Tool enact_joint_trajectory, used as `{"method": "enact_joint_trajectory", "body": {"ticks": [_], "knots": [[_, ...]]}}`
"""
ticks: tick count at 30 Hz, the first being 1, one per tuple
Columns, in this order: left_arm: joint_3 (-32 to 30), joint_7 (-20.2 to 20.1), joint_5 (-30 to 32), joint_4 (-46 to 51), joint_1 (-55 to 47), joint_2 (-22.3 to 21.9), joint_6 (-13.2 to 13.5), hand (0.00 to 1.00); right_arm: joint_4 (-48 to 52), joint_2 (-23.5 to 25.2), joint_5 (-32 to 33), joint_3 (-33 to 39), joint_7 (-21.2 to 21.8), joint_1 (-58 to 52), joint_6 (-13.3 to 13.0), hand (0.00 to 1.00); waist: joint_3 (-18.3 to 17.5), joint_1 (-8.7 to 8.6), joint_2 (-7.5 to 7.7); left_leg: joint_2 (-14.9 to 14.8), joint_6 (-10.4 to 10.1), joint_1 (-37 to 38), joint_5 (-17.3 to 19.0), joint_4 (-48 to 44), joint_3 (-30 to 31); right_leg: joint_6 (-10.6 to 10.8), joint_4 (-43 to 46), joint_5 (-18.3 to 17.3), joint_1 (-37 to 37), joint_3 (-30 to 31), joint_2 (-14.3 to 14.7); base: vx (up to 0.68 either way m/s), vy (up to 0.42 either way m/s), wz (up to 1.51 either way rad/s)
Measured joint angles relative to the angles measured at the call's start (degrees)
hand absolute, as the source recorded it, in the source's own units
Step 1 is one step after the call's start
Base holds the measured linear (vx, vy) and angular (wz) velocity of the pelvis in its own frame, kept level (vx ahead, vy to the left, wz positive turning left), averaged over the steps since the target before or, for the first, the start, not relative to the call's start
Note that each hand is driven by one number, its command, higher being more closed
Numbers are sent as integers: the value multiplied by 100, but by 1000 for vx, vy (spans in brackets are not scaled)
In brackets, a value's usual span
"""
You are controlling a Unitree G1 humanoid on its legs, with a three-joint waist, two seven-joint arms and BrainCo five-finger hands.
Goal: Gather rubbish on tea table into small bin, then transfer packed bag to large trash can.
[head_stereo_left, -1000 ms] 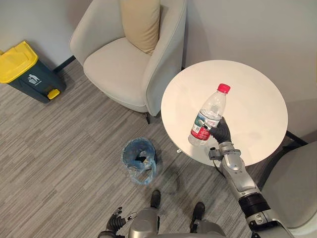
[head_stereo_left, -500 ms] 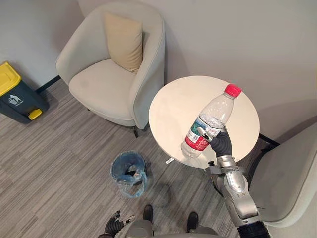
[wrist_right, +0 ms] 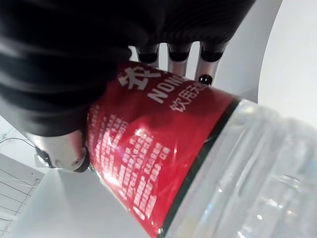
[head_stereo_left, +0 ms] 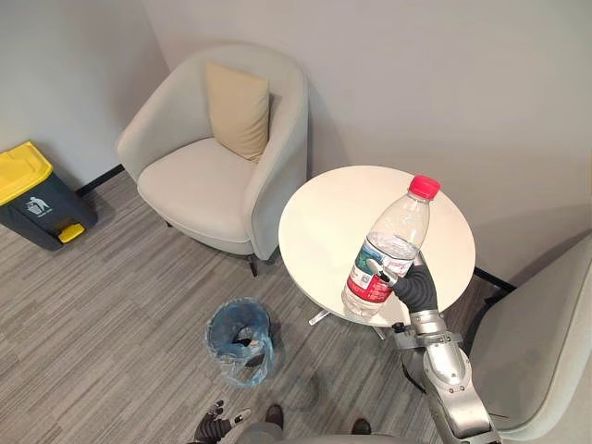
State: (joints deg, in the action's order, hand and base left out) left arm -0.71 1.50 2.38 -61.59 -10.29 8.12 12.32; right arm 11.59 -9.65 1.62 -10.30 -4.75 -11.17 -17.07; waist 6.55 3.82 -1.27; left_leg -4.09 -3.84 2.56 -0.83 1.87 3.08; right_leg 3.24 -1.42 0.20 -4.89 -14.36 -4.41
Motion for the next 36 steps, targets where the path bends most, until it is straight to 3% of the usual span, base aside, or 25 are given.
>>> {"method": "enact_joint_trajectory", "body": {"ticks": [2, 6, 8, 10, 11, 12, 13, 14, 16, 19, 23, 25, 27, 28, 29, 31, 33, 34, 36], "knots": [[7, -1, 0, -37, 2, 0, -1, 0, 0, -16, 0, -69, -2, -61, -5, 100, -29, -55, -21, 24, -8, -233, -3, -76, 173, 66, 5, -52, 53, -176, -20, -79, -14, 35], [75, 4, 4, -54, 117, 5, 6, 0, 1, -170, -38, -93, -45, 86, -18, 100, 5, -112, -97, 63, -16, -870, -202, -286, 484, -21, 405, -173, 559, -600, -83, -68, -24, 62], [126, 6, 14, -80, 172, 5, 2, 0, -36, -217, -136, -93, -103, 270, -15, 100, 48, -99, -134, 118, 149, -1076, -478, -229, 165, -65, 679, -332, 775, -778, -189, -60, 25, 64], [226, 17, 55, -57, 201, 14, 6, 0, -111, -266, -251, 25, -198, 530, -14, 100, 49, -150, -134, 298, 578, -1177, -1076, 19, -500, -161, 882, -500, 880, -955, -390, -104, 58, 98], [240, 24, 55, -46, 251, 14, 6, 0, -103, -255, -282, 75, -238, 568, -15, 100, 48, -169, -121, 330, 682, -1136, -1118, 160, -691, -218, 855, -478, 915, -1086, -500, -93, 84, 90], [238, 29, 61, -88, 282, 5, -9, 0, -140, -275, -339, 151, -287, 689, -9, 100, 68, -159, -101, 279, 865, -1157, -722, -161, -1537, -185, 862, -446, 928, -1315, -596, 24, 80, 81], [241, 29, 64, -87, 274, 3, -23, 0, -149, -266, -349, 281, -310, 717, -7, 100, 71, -178, -108, 268, 786, -1057, -406, -460, -2116, -94, 868, -391, 856, -1457, -688, 110, 79, 88], [238, 55, 65, -83, 236, -30, -10, 0, -149, -292, -370, 373, -361, 730, -2, 100, 54, -199, -212, 241, 519, -811, -396, -141, -2248, -33, 838, -347, 776, -1551, -625, 144, 50, 62], [231, 117, 67, -87, 242, -43, -19, 0, -204, -284, -415, 483, -394, 761, 12, 100, 31, -200, -283, 245, 456, -658, -454, 242, -2181, -2, 793, -286, 751, -1611, -550, 6, 90, 26], [234, 121, 115, -77, 235, 57, -35, 0, -419, -84, -481, 476, -384, 759, 22, 100, 64, -241, -66, 330, 382, -557, -505, 334, -2102, 96, 603, -174, 570, -1632, -536, -39, 65, 14], [237, 118, 192, -80, 230, 50, -52, 0, -691, 42, -575, 453, -383, 770, 102, 100, 67, -229, -72, 416, 430, -417, -429, 341, -2078, 160, 639, -182, 462, -1556, -589, -40, 57, -2], [239, 116, 228, -79, 225, 63, -60, 0, -803, 76, -573, 433, -382, 732, 133, 100, 100, -228, -50, 450, 618, -437, -270, 170, -2077, 225, 1117, -497, 580, -1522, -797, -41, 63, 9], [245, 112, 226, -88, 206, 138, -72, 0, -801, 81, -573, 354, -364, 644, 141, 100, 193, -295, 67, 611, 693, -491, -29, -158, -2009, 262, 1931, -976, 737, -1458, -1171, -40, 46, 25], [253, 112, 226, -88, 193, 152, -74, 0, -797, 80, -574, 345, -343, 623, 141, 100, 207, -305, 86, 649, 705, -498, 24, -235, -1967, 254, 2088, -1120, 785, -1339, -1209, 12, 7, 36], [276, 112, 225, -90, 182, 161, -77, 0, -783, 97, -574, 367, -297, 564, 140, 100, 225, -341, 91, 697, 761, -557, 100, -380, -1826, 172, 2188, -1362, 838, -947, -1133, 51, 3, 66], [284, 109, 218, -84, 168, 168, -70, 0, -778, 122, -573, 388, -263, 457, 141, 100, 236, -405, 83, 780, 823, -628, 216, -618, -1527, 49, 2149, -1401, 786, -572, -947, 138, -10, 88], [269, 108, 205, -89, 101, 161, -85, 0, -780, 61, -572, 453, -233, 430, 174, 100, 323, -460, 65, 822, 952, -572, 301, -718, -1148, -307, 2952, -1449, 1056, -390, -953, 198, -5, 81], [289, 102, 177, -79, 103, 163, -88, 0, -776, 74, -569, 522, -221, 392, 176, 100, 365, -503, -23, 734, 955, -556, 336, -806, -870, -340, 3102, -1610, 1243, -56, -683, 137, -26, 77], [286, 82, 175, -101, 108, 164, -85, 0, -791, 30, -561, 537, -164, 390, 179, 100, 381, -520, -5, 693, 913, -443, 347, -814, -620, -286, 2890, -1573, 1478, 309, -390, 171, -76, 92]]}}
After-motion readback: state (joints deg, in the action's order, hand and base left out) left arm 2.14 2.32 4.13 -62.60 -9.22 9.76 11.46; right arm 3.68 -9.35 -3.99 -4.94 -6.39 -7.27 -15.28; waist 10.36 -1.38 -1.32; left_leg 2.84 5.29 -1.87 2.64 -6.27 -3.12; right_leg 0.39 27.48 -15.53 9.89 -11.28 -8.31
